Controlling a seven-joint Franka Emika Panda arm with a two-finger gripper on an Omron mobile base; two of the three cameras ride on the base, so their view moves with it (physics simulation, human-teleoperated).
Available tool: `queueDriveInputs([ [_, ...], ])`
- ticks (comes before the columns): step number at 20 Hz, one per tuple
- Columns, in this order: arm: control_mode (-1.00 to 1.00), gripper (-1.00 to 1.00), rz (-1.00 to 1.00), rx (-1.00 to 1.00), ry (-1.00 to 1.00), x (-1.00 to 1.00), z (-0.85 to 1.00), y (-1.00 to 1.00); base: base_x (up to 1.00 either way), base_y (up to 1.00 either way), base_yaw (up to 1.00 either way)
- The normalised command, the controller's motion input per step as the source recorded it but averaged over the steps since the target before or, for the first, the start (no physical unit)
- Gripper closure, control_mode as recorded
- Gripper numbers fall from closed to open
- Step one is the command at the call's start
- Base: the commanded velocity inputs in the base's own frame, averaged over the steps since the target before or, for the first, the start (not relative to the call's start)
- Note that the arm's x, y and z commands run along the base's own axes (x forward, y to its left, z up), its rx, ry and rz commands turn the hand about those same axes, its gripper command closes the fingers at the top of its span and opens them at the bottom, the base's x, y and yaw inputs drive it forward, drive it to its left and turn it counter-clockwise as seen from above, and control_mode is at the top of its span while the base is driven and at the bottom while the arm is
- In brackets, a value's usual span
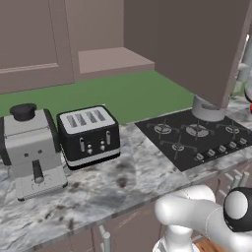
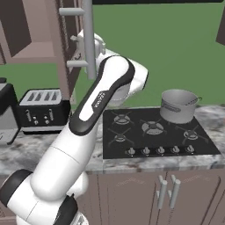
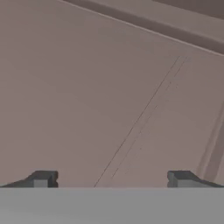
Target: Open the cabinet and move the ladle to the pot. Then close the cabinet.
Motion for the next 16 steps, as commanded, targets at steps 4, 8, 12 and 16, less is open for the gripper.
queueDriveInputs([
  [4, -1.0, -1.0, 0.19, 0.0, -0.05, -0.54, 0.11, 0.64, 0.0, 0.0, 0.0],
  [8, -1.0, -1.0, 0.14, 0.0, -0.03, -0.43, 0.12, 0.85, 0.0, 0.0, 0.0],
  [12, -1.0, -1.0, 0.01, 0.0, 0.0, -0.12, 0.1, 1.0, 0.0, 0.0, 0.0],
  [16, -1.0, -1.0, -0.01, -0.02, 0.0, 0.0, 0.01, 0.99, 0.0, 0.0, 0.0],
])
